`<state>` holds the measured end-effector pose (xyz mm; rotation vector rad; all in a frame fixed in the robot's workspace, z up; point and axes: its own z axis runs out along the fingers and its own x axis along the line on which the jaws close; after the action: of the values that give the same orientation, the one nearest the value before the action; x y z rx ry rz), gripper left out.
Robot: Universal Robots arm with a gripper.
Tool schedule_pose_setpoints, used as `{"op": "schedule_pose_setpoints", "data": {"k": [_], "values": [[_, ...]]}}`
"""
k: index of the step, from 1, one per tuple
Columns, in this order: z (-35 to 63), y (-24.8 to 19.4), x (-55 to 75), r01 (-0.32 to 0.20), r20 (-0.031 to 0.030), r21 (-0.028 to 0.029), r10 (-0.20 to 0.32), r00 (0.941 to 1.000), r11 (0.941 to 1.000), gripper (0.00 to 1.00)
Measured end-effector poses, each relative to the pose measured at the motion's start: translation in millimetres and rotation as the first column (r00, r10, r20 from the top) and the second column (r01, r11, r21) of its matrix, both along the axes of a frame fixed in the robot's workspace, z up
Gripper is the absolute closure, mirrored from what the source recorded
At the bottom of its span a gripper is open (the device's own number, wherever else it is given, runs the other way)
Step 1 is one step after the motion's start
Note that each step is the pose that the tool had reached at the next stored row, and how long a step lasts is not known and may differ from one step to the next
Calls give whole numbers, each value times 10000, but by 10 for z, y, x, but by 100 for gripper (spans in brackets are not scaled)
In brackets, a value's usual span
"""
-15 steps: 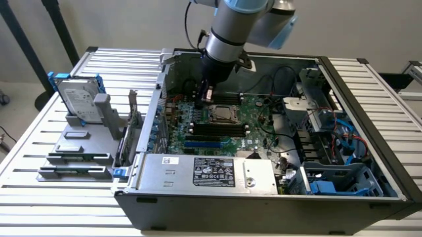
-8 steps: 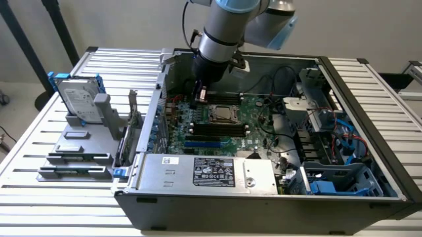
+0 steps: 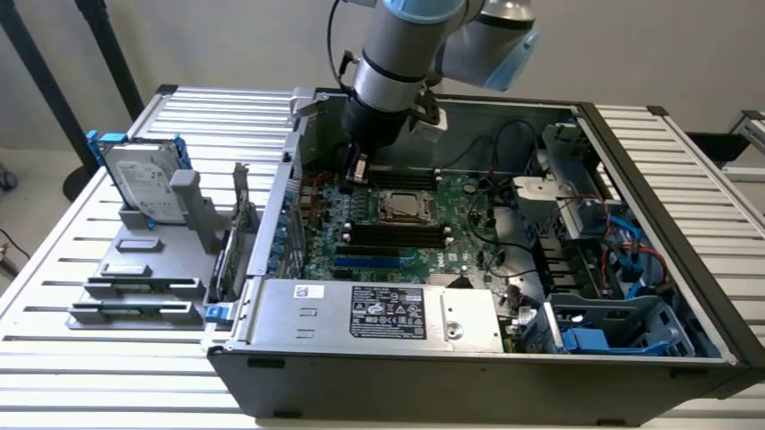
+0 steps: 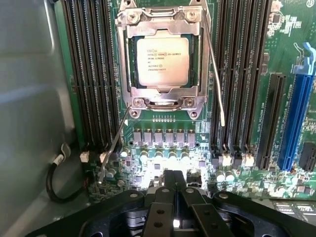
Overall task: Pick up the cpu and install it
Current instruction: 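Install the first cpu locking lever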
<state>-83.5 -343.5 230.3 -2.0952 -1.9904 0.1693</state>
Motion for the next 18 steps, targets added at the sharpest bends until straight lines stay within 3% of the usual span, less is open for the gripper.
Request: {"op": "schedule_pose_setpoints", "data": {"k": [5,6,12,18], "values": [[26,0,-11,515,-4,116,-515,9987,9986,89],[40,0,-12,736,-6,160,-736,9973,9972,89],[86,0,-14,1417,-20,285,-1417,9899,9895,89],[102,0,-14,2141,-31,337,-2141,9768,9762,89]]}}
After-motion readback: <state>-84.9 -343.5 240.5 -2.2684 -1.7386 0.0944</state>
